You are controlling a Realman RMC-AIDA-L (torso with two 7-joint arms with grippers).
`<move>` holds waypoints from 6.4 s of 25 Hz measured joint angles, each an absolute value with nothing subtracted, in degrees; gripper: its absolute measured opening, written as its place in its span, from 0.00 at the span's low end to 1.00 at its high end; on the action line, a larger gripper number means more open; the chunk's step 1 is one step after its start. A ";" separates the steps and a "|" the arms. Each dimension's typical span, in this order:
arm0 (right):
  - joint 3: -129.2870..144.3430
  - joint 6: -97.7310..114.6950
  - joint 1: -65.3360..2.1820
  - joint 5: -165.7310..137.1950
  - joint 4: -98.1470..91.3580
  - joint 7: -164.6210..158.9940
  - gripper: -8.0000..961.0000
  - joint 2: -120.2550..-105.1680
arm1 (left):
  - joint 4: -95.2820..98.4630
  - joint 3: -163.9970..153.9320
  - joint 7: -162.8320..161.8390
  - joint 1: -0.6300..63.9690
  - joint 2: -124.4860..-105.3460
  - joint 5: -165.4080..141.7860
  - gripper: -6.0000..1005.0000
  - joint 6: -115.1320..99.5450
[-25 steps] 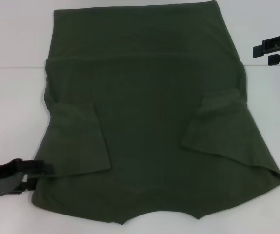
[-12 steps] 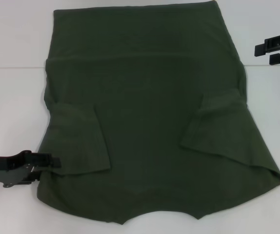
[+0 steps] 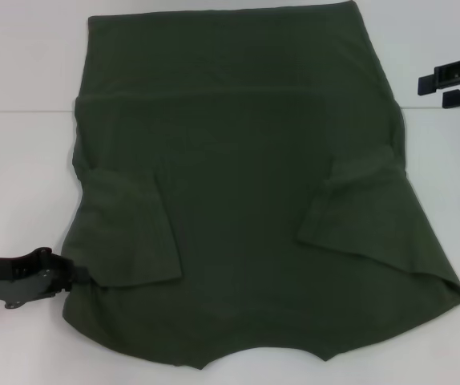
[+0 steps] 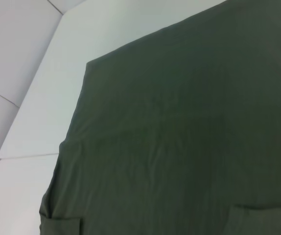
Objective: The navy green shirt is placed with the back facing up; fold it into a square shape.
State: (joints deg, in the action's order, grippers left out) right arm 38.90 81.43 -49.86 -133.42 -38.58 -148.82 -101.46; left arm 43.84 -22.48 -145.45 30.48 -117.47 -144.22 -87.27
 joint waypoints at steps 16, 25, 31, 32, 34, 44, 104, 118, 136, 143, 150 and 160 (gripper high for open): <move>40.69 91.73 -44.49 -147.26 -43.61 -143.15 0.67 -101.59 | 43.50 -22.12 -143.12 31.46 -116.66 -141.29 0.02 -88.66; 41.86 92.49 -43.05 -148.19 -43.74 -134.60 0.67 -105.42 | 42.98 -22.06 -143.16 31.81 -116.66 -140.54 0.02 -87.88; 42.48 92.17 -42.76 -148.11 -42.68 -133.13 0.67 -107.91 | 42.97 -22.06 -143.24 31.97 -116.73 -140.45 0.02 -87.83; 42.26 92.26 -42.68 -147.97 -42.56 -133.33 0.67 -108.13 | 42.98 -22.05 -143.24 32.04 -116.75 -140.45 0.02 -87.82; 41.47 92.30 -42.54 -147.68 -42.50 -133.69 0.67 -108.35 | 42.97 -22.06 -143.24 32.15 -116.79 -140.45 0.02 -87.80; 43.15 92.05 -42.98 -152.66 -42.60 -136.23 0.80 -109.04 | 42.98 -22.21 -143.18 32.04 -117.00 -139.96 0.02 -87.57; 45.35 87.20 -44.62 -153.96 -42.71 -139.23 0.63 -114.18 | 42.80 -22.42 -143.43 32.26 -117.25 -139.76 0.02 -87.77; 44.02 89.28 -43.94 -153.73 -42.94 -138.61 0.08 -113.48 | 43.39 -22.50 -142.74 32.15 -116.64 -139.98 0.02 -90.61; 43.91 103.53 -43.28 -153.85 -43.07 -133.95 0.07 -112.09 | 52.67 -22.42 -141.71 27.19 -116.07 -147.98 0.02 -105.91; 37.76 107.33 -42.73 -149.14 -42.91 -131.19 0.08 -110.78 | 52.69 -19.67 -139.03 28.67 -114.75 -146.08 0.02 -112.41; 32.51 108.45 -42.31 -139.30 -43.00 -132.16 0.09 -107.84 | 49.51 -15.38 -141.55 34.46 -111.54 -144.58 0.02 -115.10; 31.26 80.36 -45.71 -134.65 -40.00 -137.43 0.10 -108.43 | 36.66 -17.18 -148.72 46.13 -109.94 -143.61 0.02 -87.04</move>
State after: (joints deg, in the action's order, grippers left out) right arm 31.26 80.36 -45.71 -134.65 -40.00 -137.43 -108.43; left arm 36.66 -17.18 -148.72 46.13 -109.94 -143.61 -87.04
